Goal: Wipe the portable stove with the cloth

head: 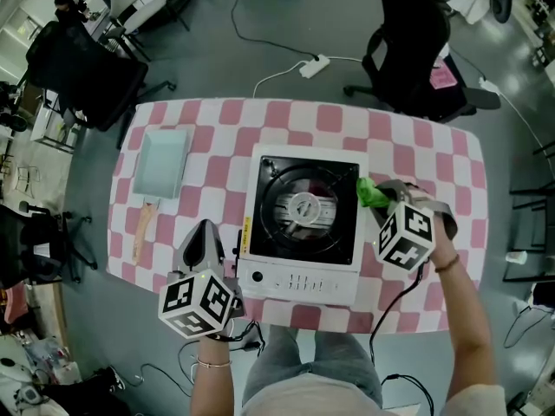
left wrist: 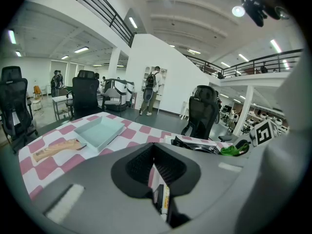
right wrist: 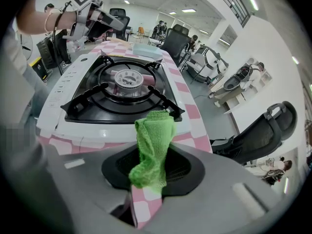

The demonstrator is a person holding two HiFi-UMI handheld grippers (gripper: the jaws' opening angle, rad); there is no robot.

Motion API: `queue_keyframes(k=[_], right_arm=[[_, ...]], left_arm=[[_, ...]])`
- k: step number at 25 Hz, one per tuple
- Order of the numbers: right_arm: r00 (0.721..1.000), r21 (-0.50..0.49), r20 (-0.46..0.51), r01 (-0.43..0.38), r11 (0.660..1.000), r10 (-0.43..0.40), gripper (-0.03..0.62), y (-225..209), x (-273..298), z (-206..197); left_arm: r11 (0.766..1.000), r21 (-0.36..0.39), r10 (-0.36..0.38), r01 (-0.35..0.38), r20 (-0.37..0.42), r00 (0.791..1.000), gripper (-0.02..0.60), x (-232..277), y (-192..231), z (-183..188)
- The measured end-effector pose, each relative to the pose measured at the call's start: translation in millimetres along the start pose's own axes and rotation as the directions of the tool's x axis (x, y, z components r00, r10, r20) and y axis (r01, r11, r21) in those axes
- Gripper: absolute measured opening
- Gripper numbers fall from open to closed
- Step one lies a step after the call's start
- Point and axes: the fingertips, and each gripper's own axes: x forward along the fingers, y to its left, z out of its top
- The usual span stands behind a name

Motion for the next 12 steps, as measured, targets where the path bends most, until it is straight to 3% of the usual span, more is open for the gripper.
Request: queue_keyframes(k=[12], right_arm=[[1.0,0.035,0.01,-0.02,0.999,0.02,0.107,24.8,-12.5,-0.6]], left_arm=[[1.0,0.002,-0.015,0.015,0.005,1.0,0.0,-13.3,-2.1,-0.7]])
